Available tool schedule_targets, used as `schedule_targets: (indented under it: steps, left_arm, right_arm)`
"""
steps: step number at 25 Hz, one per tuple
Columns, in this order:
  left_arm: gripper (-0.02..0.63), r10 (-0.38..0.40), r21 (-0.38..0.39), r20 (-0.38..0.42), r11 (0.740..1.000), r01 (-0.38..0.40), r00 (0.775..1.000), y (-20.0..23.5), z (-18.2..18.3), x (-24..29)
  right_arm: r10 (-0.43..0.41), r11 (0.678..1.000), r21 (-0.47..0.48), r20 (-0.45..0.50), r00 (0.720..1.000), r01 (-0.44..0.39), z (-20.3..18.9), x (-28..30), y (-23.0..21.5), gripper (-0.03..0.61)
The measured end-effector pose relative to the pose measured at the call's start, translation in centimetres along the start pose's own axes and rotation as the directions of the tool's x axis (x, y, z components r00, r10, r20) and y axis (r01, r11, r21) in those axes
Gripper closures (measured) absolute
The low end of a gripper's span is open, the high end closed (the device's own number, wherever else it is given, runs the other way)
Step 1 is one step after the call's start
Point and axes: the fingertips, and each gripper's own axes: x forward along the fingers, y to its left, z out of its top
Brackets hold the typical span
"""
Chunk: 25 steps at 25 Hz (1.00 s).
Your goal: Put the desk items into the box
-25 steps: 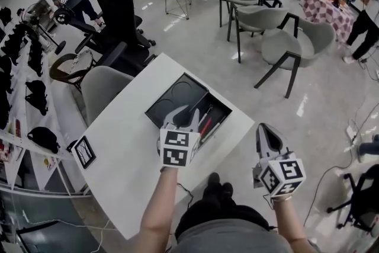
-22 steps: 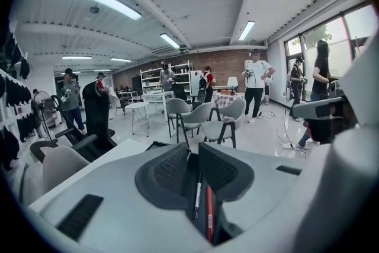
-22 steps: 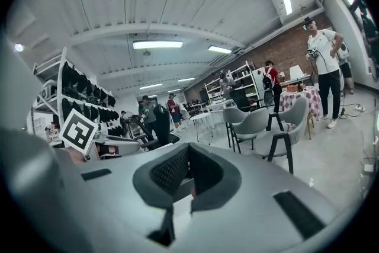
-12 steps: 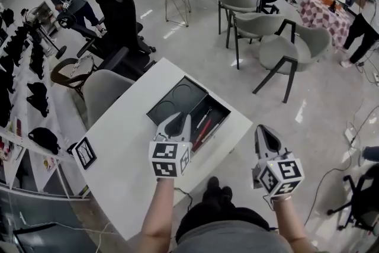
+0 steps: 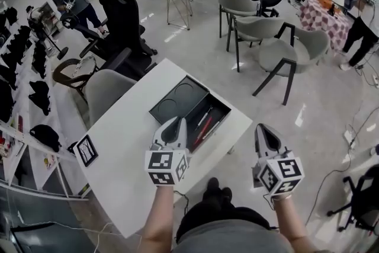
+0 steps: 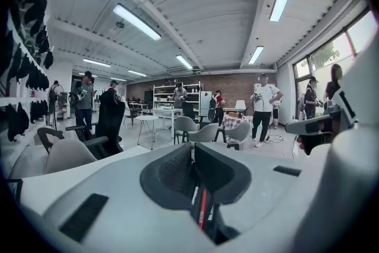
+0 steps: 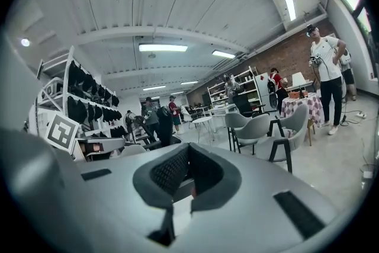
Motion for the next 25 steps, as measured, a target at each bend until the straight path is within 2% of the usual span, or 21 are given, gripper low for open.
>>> schedule_targets:
  steps: [15,25]
  left_arm:
    - [0.607,0.023,-0.024,0.058,0.999,-0.022,0.998,1.2,0.2,-3.6]
    - [0.607,0.028,-0.029,0.059,0.999,-0.027,0.998,1.0,-0.1,-4.4]
  right_arm:
    - [0.010,1.000,-0.027,0.005,1.000,-0.010,0.2,-1.3,1.6,0.575]
    - [0.019,0.996,-0.084,-0.013,1.000,-0.020,0.3,-1.8,2.2,0.577]
